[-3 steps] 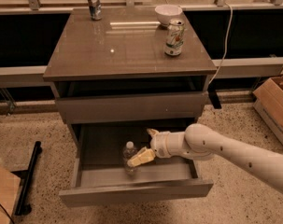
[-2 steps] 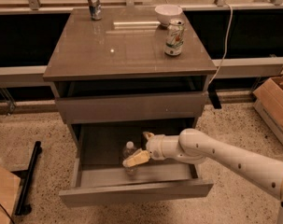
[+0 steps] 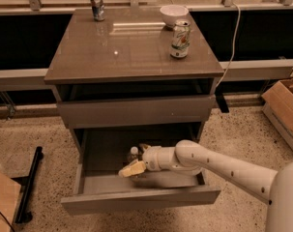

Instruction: Pick water bottle from middle drawer and place on counter

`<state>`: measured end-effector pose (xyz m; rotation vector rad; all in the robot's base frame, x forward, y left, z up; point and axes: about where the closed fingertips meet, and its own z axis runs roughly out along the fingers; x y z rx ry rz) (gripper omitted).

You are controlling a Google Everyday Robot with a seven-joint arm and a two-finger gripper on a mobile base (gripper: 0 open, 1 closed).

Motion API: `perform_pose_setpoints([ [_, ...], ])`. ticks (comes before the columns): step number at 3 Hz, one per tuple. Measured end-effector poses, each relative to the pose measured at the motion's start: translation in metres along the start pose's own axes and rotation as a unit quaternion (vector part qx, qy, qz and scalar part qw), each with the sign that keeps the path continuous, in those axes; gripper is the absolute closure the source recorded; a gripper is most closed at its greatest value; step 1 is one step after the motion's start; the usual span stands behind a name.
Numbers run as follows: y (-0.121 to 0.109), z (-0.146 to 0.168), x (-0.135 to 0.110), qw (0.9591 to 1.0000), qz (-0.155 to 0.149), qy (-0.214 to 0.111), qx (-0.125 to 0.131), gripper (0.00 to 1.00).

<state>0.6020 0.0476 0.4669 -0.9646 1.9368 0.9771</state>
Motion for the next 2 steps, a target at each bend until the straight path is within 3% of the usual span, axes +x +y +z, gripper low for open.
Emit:
perform_pose_setpoints([
  [2, 0.0095, 0.0016, 0.0047, 1.0, 0.007, -0.003, -0.005, 0.42],
])
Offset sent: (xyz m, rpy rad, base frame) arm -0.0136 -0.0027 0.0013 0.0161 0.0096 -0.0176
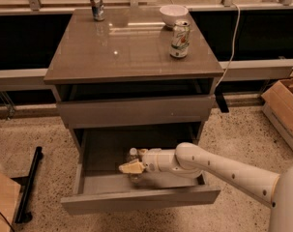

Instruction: Pick water bottle from middle drawer and place on counter

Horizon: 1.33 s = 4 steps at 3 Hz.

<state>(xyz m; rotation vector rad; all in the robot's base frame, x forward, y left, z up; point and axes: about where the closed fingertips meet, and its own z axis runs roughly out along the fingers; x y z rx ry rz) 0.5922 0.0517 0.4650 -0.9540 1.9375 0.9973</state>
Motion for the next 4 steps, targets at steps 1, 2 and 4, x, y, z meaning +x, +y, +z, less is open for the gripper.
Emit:
perform_pose_setpoints([
  [1, 0.006, -0.01, -0.007, 0.9999, 0.003, -0.01, -0.001, 0.73],
  [2, 0.014, -0.037, -0.026, 0.9998, 0.003, -0.02, -0.005, 0.96],
  [4, 0.073, -0.2, -0.121, 0.9939, -0.11, -0.001, 0.0, 1.0],
])
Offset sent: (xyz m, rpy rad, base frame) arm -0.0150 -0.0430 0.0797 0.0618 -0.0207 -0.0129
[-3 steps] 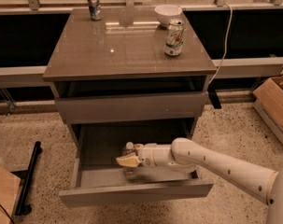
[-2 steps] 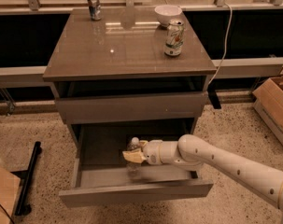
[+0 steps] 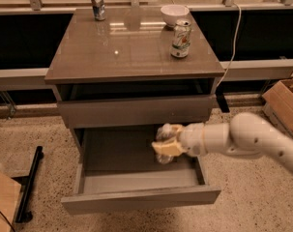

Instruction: Pick water bottle from middle drawer and place on counter

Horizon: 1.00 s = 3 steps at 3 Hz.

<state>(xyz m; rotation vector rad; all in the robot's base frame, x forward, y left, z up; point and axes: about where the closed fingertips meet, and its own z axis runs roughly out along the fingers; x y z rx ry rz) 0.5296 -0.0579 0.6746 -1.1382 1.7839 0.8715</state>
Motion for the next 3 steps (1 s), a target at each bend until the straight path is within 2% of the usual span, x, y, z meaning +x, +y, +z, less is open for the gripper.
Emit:
perform_pose_setpoints([
  [1, 0.014, -0.059, -0.051, 0.9985, -0.053, 0.011, -0.009, 1.0],
  [2, 0.023, -0.114, -0.122, 0.9921, -0.124, 0.017, -0.002, 1.0],
  [3, 0.021, -0.154, -0.196, 0.9795, -0.198, 0.026, 0.027, 1.0],
])
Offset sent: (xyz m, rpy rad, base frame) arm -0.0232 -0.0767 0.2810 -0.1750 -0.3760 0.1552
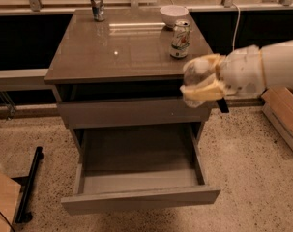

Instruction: Pick water bottle from middle drawer and place on counter

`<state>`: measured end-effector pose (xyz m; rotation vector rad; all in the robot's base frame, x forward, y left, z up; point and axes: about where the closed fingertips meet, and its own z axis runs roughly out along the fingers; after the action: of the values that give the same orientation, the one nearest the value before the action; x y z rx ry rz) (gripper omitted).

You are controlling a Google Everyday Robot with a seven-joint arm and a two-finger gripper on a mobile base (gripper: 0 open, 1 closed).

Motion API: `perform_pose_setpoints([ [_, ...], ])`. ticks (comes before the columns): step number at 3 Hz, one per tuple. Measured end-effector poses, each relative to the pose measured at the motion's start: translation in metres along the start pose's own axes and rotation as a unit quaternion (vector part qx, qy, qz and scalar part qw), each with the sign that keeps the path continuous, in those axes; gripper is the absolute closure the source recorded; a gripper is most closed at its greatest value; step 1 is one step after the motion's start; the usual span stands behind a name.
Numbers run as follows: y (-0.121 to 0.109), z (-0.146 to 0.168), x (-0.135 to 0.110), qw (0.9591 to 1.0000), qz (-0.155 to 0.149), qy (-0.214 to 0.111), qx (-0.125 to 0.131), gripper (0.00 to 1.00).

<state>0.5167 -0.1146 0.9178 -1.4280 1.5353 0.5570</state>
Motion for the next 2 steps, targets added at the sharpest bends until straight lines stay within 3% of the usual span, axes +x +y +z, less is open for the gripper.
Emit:
perform_pose_setpoints([
  [1, -0.038, -0.033, -0.053, 0.9979, -0.055, 0.003, 0.034, 1.0],
  [2, -0.052, -0.048, -0.072, 0.996, -0.071, -0.007, 0.055, 1.0],
])
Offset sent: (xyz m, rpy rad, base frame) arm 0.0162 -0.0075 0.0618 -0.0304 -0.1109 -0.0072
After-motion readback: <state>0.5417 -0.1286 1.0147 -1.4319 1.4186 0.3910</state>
